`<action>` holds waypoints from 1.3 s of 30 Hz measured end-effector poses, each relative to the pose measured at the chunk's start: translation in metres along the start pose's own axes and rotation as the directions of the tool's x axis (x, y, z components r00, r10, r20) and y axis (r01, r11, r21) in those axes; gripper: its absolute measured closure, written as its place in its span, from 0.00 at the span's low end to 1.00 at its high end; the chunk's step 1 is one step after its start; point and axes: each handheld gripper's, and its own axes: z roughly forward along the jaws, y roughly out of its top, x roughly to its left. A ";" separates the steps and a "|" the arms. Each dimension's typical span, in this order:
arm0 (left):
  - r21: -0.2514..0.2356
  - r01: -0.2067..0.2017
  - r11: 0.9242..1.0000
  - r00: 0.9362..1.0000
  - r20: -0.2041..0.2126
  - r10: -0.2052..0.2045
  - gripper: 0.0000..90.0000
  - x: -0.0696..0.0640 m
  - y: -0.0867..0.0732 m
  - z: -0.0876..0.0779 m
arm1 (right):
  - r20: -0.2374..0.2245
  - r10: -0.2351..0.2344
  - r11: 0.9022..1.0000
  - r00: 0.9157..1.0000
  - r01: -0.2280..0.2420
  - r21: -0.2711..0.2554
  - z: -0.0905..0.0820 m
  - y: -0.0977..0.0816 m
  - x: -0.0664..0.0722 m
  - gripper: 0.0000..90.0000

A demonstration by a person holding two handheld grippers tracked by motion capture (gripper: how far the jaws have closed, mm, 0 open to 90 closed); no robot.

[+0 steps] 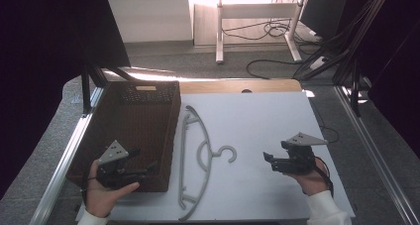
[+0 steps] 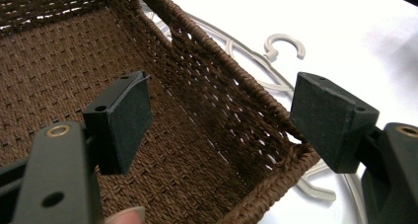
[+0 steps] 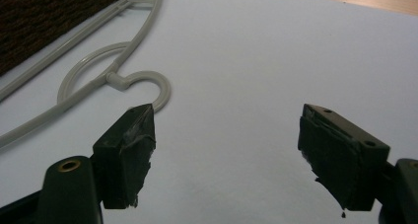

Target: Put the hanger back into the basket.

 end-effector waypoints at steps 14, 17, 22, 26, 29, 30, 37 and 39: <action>-0.003 -0.007 1.000 1.000 -0.003 0.007 0.26 0.000 0.003 -0.001 | -0.008 -0.036 0.999 0.999 0.036 0.039 0.001 -0.007 0.003 0.24; -0.003 -0.015 1.000 1.000 0.004 0.015 0.26 -0.002 0.004 -0.001 | -0.011 -0.040 0.998 0.999 0.040 0.042 0.002 -0.008 0.003 0.24; -0.007 -0.011 1.000 1.000 0.017 0.011 0.29 -0.003 0.006 -0.001 | -0.005 -0.051 0.997 0.999 0.052 0.058 0.003 -0.012 0.001 0.24; -0.002 -0.007 1.000 1.000 0.017 0.007 0.29 -0.004 0.006 -0.001 | -0.006 -0.055 0.996 0.998 0.055 0.064 0.004 -0.013 -0.001 0.24; -0.005 -0.005 1.000 1.000 0.018 0.005 0.29 -0.004 0.006 -0.001 | -0.007 -0.053 0.996 0.999 0.053 0.067 0.004 -0.013 0.000 0.24; -0.005 -0.005 1.000 1.000 0.017 0.005 0.29 -0.005 0.007 -0.001 | -0.007 -0.054 0.996 0.998 0.055 0.068 0.004 -0.014 0.000 0.24; -0.001 -0.002 1.000 1.000 0.008 0.002 0.28 -0.004 0.007 -0.001 | -0.029 -0.057 0.995 0.998 0.059 0.077 0.007 -0.012 0.001 0.29; 0.003 -0.005 1.000 1.000 0.005 0.005 0.28 -0.003 0.007 -0.001 | -0.050 -0.065 0.994 0.997 0.069 0.084 0.010 -0.009 0.004 0.32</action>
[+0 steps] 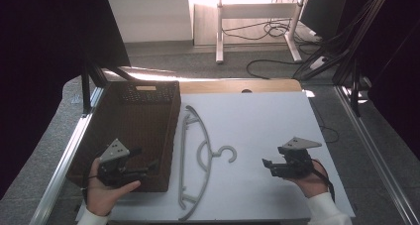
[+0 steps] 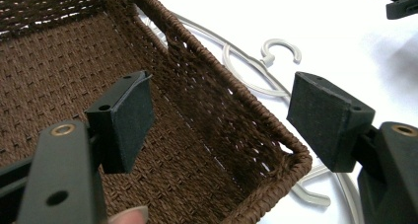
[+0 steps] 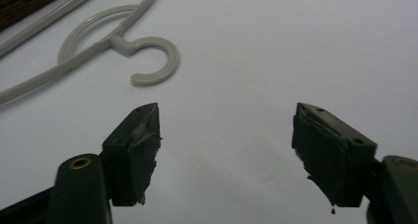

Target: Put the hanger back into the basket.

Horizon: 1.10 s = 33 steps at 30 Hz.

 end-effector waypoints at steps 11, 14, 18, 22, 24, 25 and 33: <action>-0.013 0.001 1.000 1.000 0.010 -0.001 0.28 0.002 0.001 -0.003 | -0.096 -0.027 0.999 0.995 0.029 0.016 0.028 0.033 0.017 0.44; -0.015 -0.001 1.000 1.000 0.015 0.001 0.28 0.001 0.001 -0.004 | -0.121 -0.048 0.998 0.992 0.052 0.034 0.045 0.053 0.026 0.49; -0.015 -0.004 1.000 1.000 0.017 0.004 0.28 0.000 0.002 -0.004 | -0.144 -0.048 0.997 0.988 0.055 0.048 0.059 0.067 0.031 0.55; -0.014 -0.002 1.000 1.000 0.017 0.003 0.28 0.000 0.002 -0.004 | -0.186 -0.054 0.993 0.981 0.073 0.095 0.089 0.087 0.039 0.71; -0.015 -0.001 1.000 1.000 0.018 0.002 0.28 0.000 0.002 -0.004 | -0.193 -0.059 0.990 0.979 0.081 0.111 0.101 0.094 0.042 0.78; -0.015 -0.005 1.000 1.000 0.021 0.006 0.28 0.000 0.002 -0.004 | -0.194 -0.064 0.990 0.979 0.087 0.114 0.105 0.097 0.043 0.81; -0.015 -0.009 1.000 1.000 0.024 0.009 0.28 0.000 0.001 -0.004 | -0.220 -0.086 0.983 0.972 0.119 0.142 0.139 0.119 0.055 0.99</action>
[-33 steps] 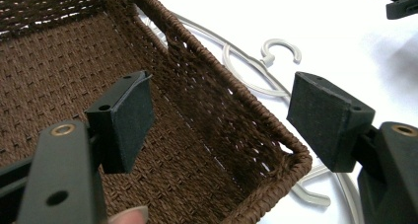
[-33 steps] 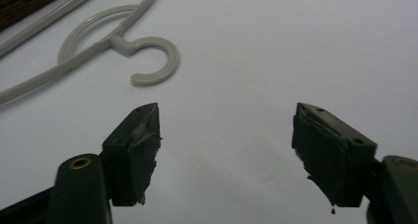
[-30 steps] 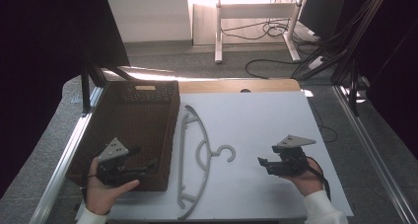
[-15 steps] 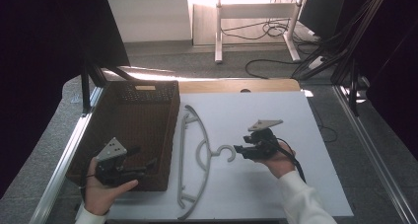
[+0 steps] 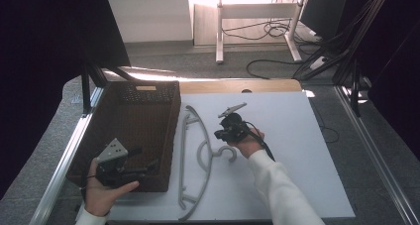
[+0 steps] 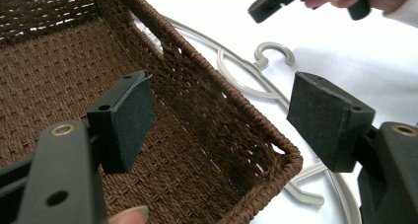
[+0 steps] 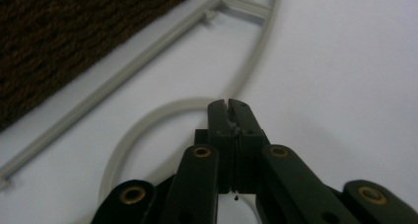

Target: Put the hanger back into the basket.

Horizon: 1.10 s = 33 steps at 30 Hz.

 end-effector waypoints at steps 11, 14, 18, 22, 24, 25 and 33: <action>0.000 -0.003 1.000 1.000 -0.004 0.003 0.28 0.001 0.000 -0.002 | -0.016 -0.070 0.993 0.997 0.071 0.092 0.060 0.037 0.015 0.99; 0.001 -0.004 1.000 1.000 -0.005 0.004 0.29 0.001 -0.001 -0.002 | 0.011 -0.065 0.990 0.998 0.063 0.128 0.076 0.037 0.013 0.99; 0.001 -0.007 1.000 1.000 -0.005 0.007 0.29 0.001 -0.001 -0.002 | 0.033 -0.063 0.986 0.997 0.057 0.159 0.082 0.034 0.010 0.99; 0.005 -0.010 1.000 1.000 -0.005 0.010 0.28 0.001 -0.001 0.000 | 0.019 -0.047 0.983 0.999 0.043 0.178 0.081 0.029 0.004 0.99; 0.006 -0.011 1.000 1.000 -0.005 0.011 0.28 0.000 -0.001 0.000 | 0.023 -0.055 0.983 0.998 0.050 0.177 0.078 0.028 0.004 0.99; 0.006 -0.012 1.000 1.000 -0.004 0.012 0.28 0.000 -0.001 0.001 | 0.023 -0.056 0.983 0.998 0.051 0.178 0.076 0.027 0.004 0.99; 0.014 -0.022 1.000 1.000 -0.003 0.022 0.28 -0.003 0.000 0.002 | 0.019 -0.065 0.981 0.998 0.060 0.185 0.075 0.023 0.007 0.99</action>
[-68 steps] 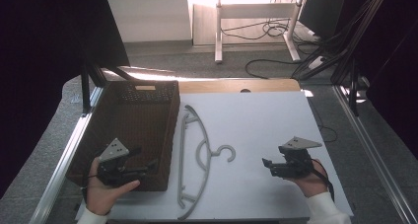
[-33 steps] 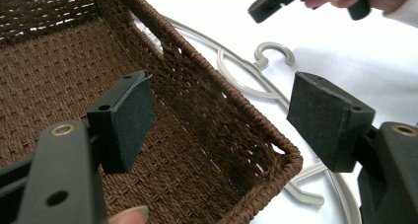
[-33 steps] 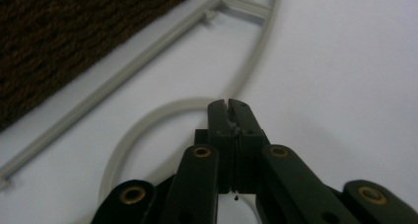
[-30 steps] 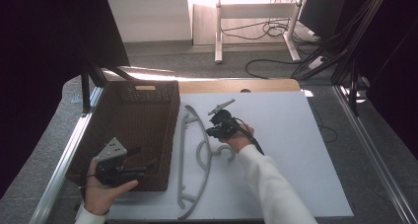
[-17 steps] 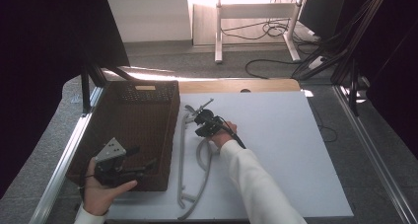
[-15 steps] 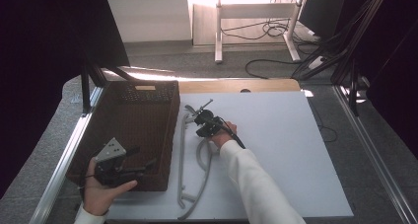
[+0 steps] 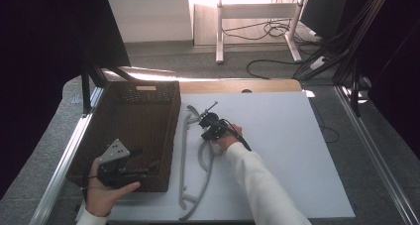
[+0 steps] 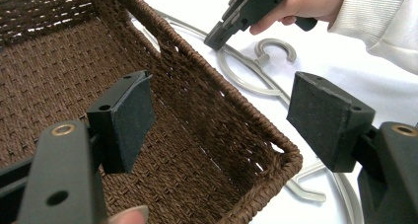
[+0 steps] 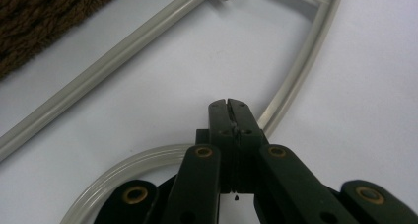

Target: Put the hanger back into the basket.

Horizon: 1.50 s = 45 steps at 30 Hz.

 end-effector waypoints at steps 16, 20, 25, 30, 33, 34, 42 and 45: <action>-0.005 0.000 1.000 1.000 -0.012 0.000 0.28 0.000 0.000 -0.002 | 0.117 0.084 0.995 0.990 -0.090 0.051 -0.030 -0.047 -0.027 0.99; 0.003 -0.003 1.000 1.000 -0.013 0.003 0.28 -0.002 0.001 0.000 | 0.136 0.121 0.990 0.983 -0.129 0.050 -0.043 -0.068 -0.035 0.99; 0.004 -0.005 1.000 1.000 -0.013 0.005 0.28 -0.003 0.001 0.001 | 0.153 0.158 0.985 0.976 -0.166 0.042 -0.056 -0.088 -0.040 0.99; 0.007 -0.002 1.000 1.000 -0.017 0.003 0.28 -0.003 0.001 0.001 | 0.166 0.172 0.983 0.971 -0.180 0.038 -0.069 -0.109 -0.041 0.99; 0.008 0.003 1.000 1.000 -0.016 -0.003 0.28 -0.003 0.001 0.001 | 0.171 0.189 0.980 0.967 -0.197 0.033 -0.075 -0.120 -0.042 0.99; 0.008 0.003 1.000 1.000 -0.015 -0.002 0.28 -0.003 0.001 0.002 | 0.169 0.195 0.979 0.966 -0.203 0.030 -0.077 -0.124 -0.042 0.99; 0.005 0.005 1.000 1.000 -0.012 -0.005 0.28 -0.005 0.002 0.003 | 0.155 0.215 0.977 0.964 -0.214 -0.022 -0.087 -0.138 -0.042 0.99; 0.006 -0.001 1.000 1.000 -0.010 0.001 0.28 -0.006 0.002 0.004 | 0.106 0.224 0.971 0.969 -0.212 -0.111 -0.100 -0.139 -0.036 0.99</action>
